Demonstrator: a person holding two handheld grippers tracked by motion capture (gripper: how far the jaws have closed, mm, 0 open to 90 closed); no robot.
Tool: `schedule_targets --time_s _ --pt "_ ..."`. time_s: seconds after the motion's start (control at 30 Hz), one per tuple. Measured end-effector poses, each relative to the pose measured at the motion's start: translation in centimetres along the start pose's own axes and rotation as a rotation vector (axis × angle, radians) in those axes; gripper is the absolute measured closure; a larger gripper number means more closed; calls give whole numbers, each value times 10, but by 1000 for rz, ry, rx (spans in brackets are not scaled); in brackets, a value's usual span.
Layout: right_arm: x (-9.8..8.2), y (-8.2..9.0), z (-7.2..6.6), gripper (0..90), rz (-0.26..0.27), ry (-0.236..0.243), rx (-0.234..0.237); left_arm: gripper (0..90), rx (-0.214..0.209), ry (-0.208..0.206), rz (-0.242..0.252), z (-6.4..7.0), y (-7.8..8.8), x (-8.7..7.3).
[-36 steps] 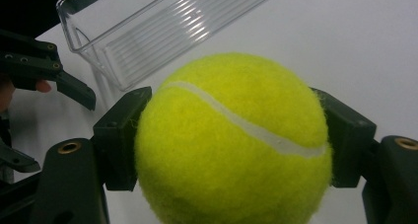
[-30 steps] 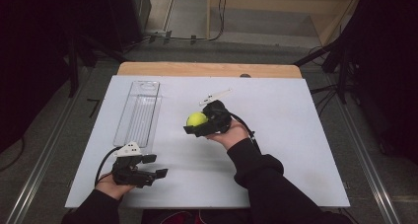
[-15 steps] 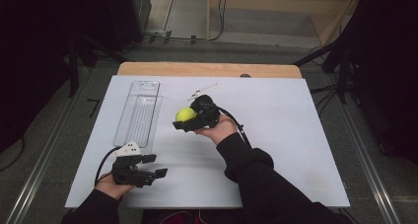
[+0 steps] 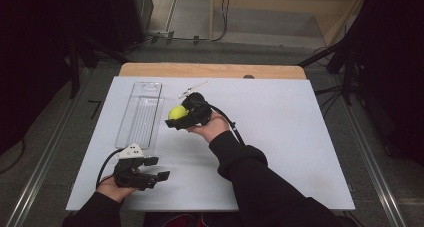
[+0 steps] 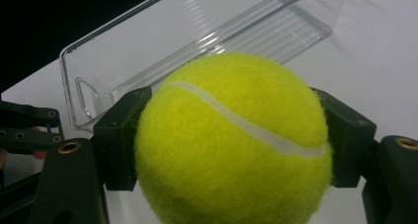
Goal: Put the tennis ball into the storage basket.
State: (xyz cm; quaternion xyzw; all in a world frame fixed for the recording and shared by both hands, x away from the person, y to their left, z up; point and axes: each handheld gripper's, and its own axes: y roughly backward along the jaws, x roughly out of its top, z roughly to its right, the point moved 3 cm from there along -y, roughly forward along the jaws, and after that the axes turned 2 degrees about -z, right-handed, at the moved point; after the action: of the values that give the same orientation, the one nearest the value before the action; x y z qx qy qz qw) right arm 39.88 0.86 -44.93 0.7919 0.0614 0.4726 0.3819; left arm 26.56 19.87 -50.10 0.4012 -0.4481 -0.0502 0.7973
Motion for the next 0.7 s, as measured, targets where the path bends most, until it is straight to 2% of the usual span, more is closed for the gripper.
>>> schedule_targets --time_s 0.37,0.7 --pt "14 -10 -4 238 7 1 19 262 -4 -4 8 0 1 0" --pt "33 -19 -11 238 6 27 22 262 -8 1 12 0 2 0"
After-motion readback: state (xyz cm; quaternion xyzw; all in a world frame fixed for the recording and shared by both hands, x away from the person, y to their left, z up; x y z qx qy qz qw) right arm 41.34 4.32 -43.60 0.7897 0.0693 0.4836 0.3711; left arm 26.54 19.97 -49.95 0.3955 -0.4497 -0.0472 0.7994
